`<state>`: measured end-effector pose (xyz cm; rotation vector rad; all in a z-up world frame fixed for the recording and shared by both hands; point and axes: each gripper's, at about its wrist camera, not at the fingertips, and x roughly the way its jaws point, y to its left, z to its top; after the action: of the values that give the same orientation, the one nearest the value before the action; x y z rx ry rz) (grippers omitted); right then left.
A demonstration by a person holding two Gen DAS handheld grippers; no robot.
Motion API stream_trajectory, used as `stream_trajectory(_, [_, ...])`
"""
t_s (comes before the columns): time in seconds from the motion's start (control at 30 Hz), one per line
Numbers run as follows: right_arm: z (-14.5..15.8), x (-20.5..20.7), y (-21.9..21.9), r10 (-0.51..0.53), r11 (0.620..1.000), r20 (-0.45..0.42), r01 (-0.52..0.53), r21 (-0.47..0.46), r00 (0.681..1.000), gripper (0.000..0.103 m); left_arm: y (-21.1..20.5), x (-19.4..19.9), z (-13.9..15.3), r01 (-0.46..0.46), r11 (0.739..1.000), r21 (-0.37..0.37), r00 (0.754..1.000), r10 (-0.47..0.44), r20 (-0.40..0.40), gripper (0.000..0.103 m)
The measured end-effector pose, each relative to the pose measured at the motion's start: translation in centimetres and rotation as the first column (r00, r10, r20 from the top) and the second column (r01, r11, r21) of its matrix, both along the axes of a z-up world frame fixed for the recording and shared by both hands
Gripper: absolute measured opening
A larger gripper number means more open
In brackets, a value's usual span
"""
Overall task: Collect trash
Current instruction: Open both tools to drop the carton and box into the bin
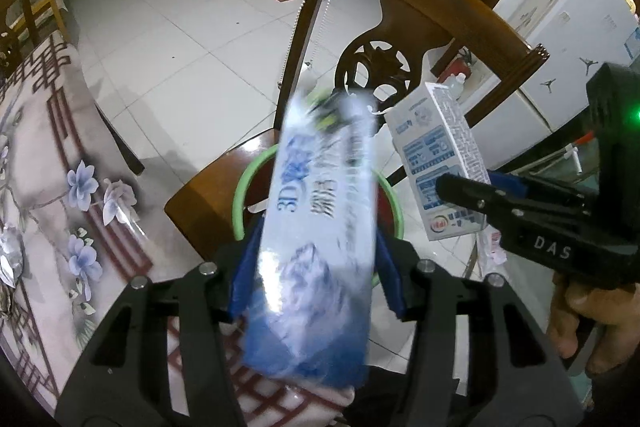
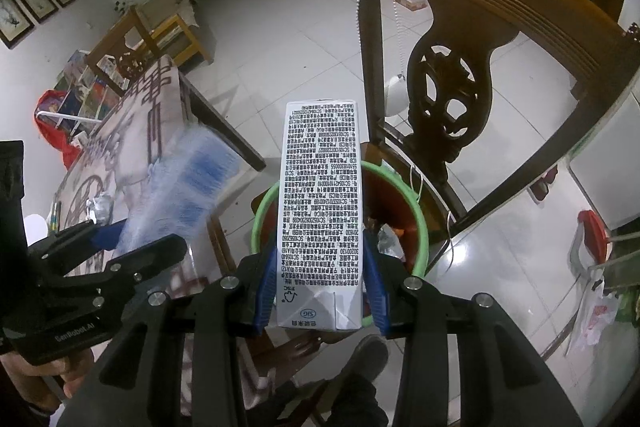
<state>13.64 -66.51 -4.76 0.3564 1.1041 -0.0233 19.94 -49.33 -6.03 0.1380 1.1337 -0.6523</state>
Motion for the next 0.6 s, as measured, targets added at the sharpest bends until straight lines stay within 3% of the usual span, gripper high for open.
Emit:
stream_trajectory(0.13, [-0.5,0.9,-0.6,0.022,1.0,-0.001,-0.022,0.013,1.0,0.041,-0.8,0.4,-0.4,0.005,1.0,0.01,1.0,-0.005,0.005,0.055])
stream_trajectory(0.2, [-0.9,1.2,-0.8,0.028,0.999,-0.005,-0.028,0.017,1.0,0.049,-0.8,0.6,-0.7,-0.003,1.0,0.007,1.0,0.003,0.0,0.07])
stream_trajectory(0.27, [-1.0,1.3,-1.0,0.024,1.0,-0.004,-0.024,0.015,1.0,0.069,-0.4,0.8,-0.5,-0.022,1.0,0.006,1.0,0.022,0.01,0.078])
stream_trajectory(0.43, [-1.0,1.4,-0.8,0.025,1.0,0.007,-0.025,0.007,1.0,0.082,1.0,0.8,-0.3,-0.05,0.999,0.013,0.998,0.05,0.023,0.087])
stream_trajectory(0.5, [-0.9,1.5,-0.6,0.028,1.0,0.01,-0.028,-0.002,1.0,0.086,1.8,0.7,-0.1,-0.067,0.998,0.016,0.997,0.066,0.03,0.096])
stream_trajectory(0.6, [-0.7,1.8,0.1,0.028,1.0,0.011,-0.028,-0.009,1.0,0.094,3.3,0.5,0.1,-0.097,0.995,0.033,0.994,0.095,0.047,0.098])
